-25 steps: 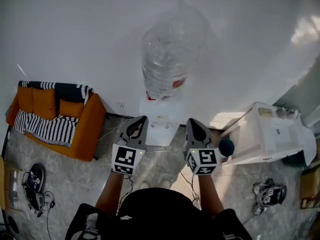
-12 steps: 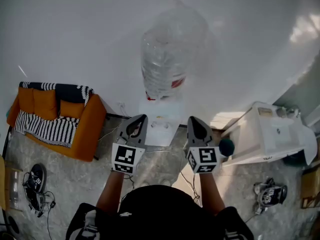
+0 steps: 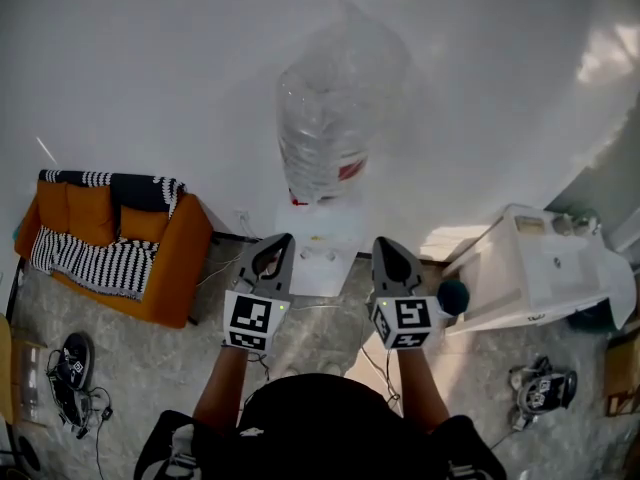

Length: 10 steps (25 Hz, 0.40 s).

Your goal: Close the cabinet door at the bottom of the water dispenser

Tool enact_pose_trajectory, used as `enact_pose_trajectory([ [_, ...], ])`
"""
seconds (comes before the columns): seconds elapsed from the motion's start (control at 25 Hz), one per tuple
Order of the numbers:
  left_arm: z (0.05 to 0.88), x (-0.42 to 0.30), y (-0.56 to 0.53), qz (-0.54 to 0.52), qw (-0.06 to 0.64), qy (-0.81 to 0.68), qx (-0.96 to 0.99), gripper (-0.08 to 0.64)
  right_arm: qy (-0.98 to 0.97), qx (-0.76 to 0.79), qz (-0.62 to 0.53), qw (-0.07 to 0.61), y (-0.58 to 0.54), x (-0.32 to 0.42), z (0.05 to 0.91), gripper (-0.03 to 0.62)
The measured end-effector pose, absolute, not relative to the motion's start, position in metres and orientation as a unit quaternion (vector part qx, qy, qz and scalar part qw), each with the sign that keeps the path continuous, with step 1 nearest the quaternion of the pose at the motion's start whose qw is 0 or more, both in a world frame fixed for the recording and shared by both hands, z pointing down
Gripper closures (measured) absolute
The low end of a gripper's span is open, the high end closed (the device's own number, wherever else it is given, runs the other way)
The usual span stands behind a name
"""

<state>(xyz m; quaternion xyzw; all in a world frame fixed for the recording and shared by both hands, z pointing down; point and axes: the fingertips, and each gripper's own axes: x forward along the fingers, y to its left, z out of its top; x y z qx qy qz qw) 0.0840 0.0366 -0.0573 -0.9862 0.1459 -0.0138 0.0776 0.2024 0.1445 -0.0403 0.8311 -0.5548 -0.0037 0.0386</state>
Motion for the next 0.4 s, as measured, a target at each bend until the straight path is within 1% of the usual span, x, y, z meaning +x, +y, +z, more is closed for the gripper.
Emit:
enact_pose_trajectory([
  [0.4, -0.0570, 0.0845, 0.0417, -0.013, 0.080, 0.145, -0.986, 0.552, -0.557, 0.829, -0.005, 0.036, 0.1459, 0.2007, -0.0388, 0.558],
])
